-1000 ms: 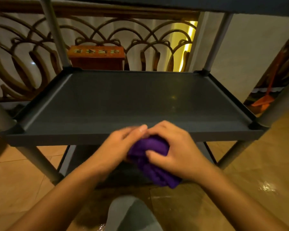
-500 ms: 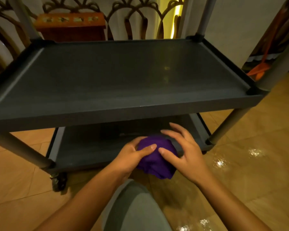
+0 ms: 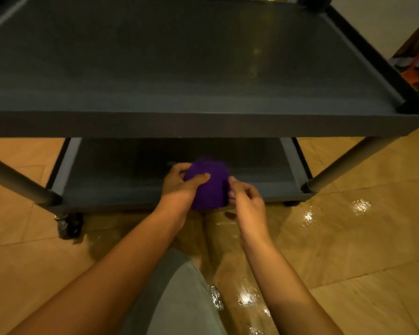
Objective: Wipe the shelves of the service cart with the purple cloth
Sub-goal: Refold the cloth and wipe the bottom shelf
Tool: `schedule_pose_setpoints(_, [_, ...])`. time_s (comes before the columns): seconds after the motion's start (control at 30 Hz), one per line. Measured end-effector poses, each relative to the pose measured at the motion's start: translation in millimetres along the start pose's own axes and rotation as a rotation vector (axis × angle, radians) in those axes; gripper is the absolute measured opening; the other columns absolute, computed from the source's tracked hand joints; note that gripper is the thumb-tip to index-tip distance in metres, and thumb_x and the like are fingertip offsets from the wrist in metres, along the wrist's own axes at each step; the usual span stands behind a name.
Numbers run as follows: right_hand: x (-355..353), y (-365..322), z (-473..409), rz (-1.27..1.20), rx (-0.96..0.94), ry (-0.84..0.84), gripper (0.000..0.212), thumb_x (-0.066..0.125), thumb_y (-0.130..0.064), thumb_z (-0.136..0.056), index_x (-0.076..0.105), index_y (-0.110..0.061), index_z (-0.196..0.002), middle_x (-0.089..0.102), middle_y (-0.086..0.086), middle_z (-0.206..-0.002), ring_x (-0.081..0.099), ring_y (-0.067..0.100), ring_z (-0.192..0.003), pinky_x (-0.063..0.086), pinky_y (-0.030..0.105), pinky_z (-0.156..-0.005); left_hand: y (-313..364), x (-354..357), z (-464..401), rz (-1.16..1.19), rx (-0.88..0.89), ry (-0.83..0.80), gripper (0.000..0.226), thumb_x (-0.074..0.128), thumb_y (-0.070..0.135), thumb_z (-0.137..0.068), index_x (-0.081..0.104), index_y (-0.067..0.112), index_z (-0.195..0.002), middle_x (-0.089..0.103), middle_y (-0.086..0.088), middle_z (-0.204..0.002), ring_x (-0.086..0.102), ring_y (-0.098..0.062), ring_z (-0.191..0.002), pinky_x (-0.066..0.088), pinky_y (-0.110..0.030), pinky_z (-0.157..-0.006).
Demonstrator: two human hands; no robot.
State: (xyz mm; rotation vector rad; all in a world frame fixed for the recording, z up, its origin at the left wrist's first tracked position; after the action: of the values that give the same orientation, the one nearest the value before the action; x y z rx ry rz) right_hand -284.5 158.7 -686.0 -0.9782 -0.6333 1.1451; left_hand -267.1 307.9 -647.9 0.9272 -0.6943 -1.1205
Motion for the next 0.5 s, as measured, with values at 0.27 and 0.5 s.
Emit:
schedule_pose_setpoints(0.27, [67, -3, -28, -0.467, 0.409, -0.291, 0.052, 0.078, -0.053, -0.079, 0.069, -0.02, -0.119, 0.076, 0.01, -0.106, 0.074, 0.029, -0.097, 0.063, 0.047, -0.077, -9, -15, -2, -0.2, 0.238, -0.091, 0.037, 0.072, 0.0, -0.086, 0.055, 0.017, -0.114, 0.061, 0.007, -0.108, 0.061, -0.002, -0.095, 0.055, -0.011, -0.07])
schedule_pose_setpoints(0.5, [67, 29, -87, -0.402, 0.067, -0.098, 0.041, 0.07, -0.006, -0.088, 0.063, -0.009, -0.128, 0.07, 0.016, -0.105, 0.069, 0.027, -0.091, 0.058, 0.037, -0.078, -39, -22, -45, -0.547, 0.396, -0.431, 0.044, 0.063, 0.012, -0.096, 0.056, 0.024, -0.137, 0.056, 0.008, -0.139, 0.051, -0.008, -0.128, 0.041, -0.028, -0.109])
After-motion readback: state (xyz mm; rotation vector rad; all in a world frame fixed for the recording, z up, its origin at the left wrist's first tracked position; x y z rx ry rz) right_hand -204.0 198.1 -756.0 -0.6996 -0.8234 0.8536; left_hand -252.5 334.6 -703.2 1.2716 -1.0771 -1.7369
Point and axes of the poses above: each hand's wrist, its own z-axis away from the middle knuckle, its own x-axis out of the palm, y = z × x, the point moved 3 cm from there along -z, towards the middle knuckle
